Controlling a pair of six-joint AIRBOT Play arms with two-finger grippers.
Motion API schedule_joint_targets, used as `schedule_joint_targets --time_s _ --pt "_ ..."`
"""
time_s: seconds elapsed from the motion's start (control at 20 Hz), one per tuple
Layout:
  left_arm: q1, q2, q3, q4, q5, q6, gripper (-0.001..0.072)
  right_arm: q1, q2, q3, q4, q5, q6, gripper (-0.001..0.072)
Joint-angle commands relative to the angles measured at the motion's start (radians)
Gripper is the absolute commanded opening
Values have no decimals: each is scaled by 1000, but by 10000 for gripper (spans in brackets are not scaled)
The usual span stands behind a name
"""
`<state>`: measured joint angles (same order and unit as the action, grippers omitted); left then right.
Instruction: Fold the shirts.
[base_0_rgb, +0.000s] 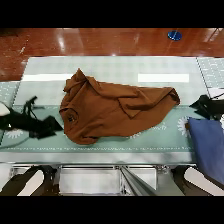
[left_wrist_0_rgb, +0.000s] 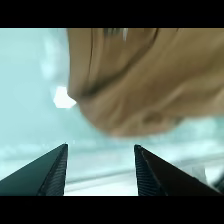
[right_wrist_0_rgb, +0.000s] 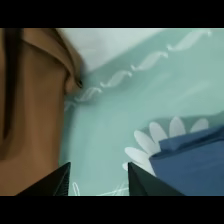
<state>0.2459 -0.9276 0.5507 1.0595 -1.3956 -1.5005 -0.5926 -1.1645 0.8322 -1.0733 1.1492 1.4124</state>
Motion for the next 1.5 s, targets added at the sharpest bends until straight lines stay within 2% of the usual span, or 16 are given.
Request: schedule_joint_targets --time_s 0.0,0.1,0.25,0.55,0.8,0.85,0.9,0.95,1.05,1.45 --pt "3 56 -142 -36 -75 16 508 -12 20 -92 47 -23 -68 411" --pt "-4 35 -142 -37 -53 -32 508 -12 15 -92 57 -31 -69 411" --pt "-70 30 -166 -68 56 -107 508 -11 14 -92 98 -32 -91 411" --pt "-250 -36 -233 -261 332 -129 507 -11 14 -92 97 -45 -94 411" --pt "-405 -183 -227 -367 481 -108 504 -11 14 -92 99 -75 -90 411" --pt "-406 -202 -219 -378 489 -97 484 -11 14 -92 100 -83 -89 411" --pt "-406 -214 -203 -380 491 -75 300 -11 14 -92 101 -94 -90 411" --pt "-406 -216 -183 -380 494 -48 32 -11 5 -90 103 -105 -90 411" --pt "-406 -216 -130 -380 497 -10 22 -6 -42 -82 110 -102 -91 410" --pt "-406 -216 21 -380 496 -3 22 150 -307 68 184 -115 -83 410"
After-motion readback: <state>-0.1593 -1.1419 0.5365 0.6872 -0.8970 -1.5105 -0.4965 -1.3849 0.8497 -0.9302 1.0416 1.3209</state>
